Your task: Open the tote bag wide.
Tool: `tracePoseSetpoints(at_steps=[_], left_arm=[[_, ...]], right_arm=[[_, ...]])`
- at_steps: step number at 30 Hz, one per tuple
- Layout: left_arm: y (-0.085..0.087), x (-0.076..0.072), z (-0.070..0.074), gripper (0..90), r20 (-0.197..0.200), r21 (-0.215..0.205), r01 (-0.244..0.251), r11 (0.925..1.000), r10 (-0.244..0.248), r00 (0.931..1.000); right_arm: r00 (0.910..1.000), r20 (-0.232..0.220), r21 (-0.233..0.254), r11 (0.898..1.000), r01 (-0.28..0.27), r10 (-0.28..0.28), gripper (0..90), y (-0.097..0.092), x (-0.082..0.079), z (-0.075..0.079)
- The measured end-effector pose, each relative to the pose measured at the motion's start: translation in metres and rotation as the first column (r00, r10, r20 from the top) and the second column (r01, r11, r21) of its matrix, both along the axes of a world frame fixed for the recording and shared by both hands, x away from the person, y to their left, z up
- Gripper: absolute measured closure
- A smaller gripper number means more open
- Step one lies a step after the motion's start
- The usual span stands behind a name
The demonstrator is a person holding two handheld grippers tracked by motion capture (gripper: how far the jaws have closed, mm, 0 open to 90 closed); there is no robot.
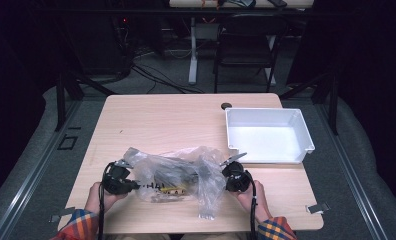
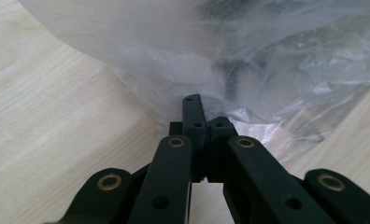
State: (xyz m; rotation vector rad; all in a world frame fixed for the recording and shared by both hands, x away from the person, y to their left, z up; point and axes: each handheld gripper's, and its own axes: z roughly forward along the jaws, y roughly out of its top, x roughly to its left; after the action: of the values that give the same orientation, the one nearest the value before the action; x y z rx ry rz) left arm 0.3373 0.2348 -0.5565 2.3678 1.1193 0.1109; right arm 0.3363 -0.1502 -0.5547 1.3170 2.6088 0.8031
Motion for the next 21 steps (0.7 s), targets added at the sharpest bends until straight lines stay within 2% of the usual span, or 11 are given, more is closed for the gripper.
tracePoseSetpoints(at_steps=[2, 3, 4, 6, 9, 11, 12, 14, 17, 19, 21], left_arm=[[-0.001, 0.001, 0.0, 90.0, 0.012, 0.021, 0.002, 0.9998, -0.002, 0.9999], [-0.002, 0.002, 0.0, 90.0, 0.042, 0.072, -0.003, 0.9974, 0.0, 0.9991], [-0.002, 0.002, 0.0, 90.0, 0.042, 0.072, -0.003, 0.9974, 0.0, 0.9991], [-0.003, 0.007, -0.002, 90.0, 0.06, 0.087, -0.025, 0.9958, 0.02, 0.998], [-0.001, 0.011, -0.001, 90.0, 0.066, 0.098, -0.027, 0.9948, 0.021, 0.9976], [-0.001, 0.011, -0.001, 89.9, 0.061, 0.095, -0.02, 0.9952, 0.014, 0.9981], [-0.001, 0.01, 0.0, 89.9, 0.056, 0.082, -0.014, 0.9966, 0.009, 0.9984], [0.0, 0.009, 0.001, 89.9, 0.054, 0.072, -0.015, 0.9973, 0.011, 0.9985], [0.003, 0.01, 0.001, 89.8, 0.06, 0.075, -0.023, 0.9969, 0.018, 0.998], [0.005, 0.011, 0.001, 89.6, 0.051, 0.061, -0.028, 0.9977, 0.025, 0.9984], [0.005, 0.011, 0.001, 89.4, 0.051, 0.053, -0.032, 0.9981, 0.029, 0.9983]], right_arm=[[0.9999, -0.009, -0.008, 1.0, -0.014, 0.014, 88.0, 0.001, 0.0, 0.0], [0.9997, -0.013, -0.006, 1.0, -0.021, 0.021, 87.6, 0.002, -0.001, -0.001], [0.9999, -0.006, 0.015, 1.0, -0.015, 0.015, 87.1, 0.004, -0.002, -0.002], [0.9988, -0.02, -0.014, 0.999, -0.044, 0.044, 84.2, 0.006, -0.002, 0.0], [0.999, -0.028, 0.001, 0.999, -0.036, 0.036, 75.0, 0.005, -0.003, 0.001], [0.9987, -0.029, 0.006, 0.999, -0.041, 0.041, 71.1, 0.002, -0.003, 0.004], [0.9986, -0.032, 0.006, 0.999, -0.042, 0.042, 59.1, -0.003, -0.005, 0.011], [0.9992, -0.022, 0.025, 0.999, -0.032, 0.032, 54.7, -0.005, -0.007, 0.013], [0.9983, -0.014, -0.018, 0.998, -0.058, 0.057, 42.8, -0.013, -0.016, 0.026], [0.9987, 0.004, -0.008, 0.999, -0.05, 0.05, 38.1, -0.016, -0.022, 0.031], [0.9975, 0.008, -0.021, 0.997, -0.071, 0.071, 36.9, -0.019, -0.024, 0.036]])
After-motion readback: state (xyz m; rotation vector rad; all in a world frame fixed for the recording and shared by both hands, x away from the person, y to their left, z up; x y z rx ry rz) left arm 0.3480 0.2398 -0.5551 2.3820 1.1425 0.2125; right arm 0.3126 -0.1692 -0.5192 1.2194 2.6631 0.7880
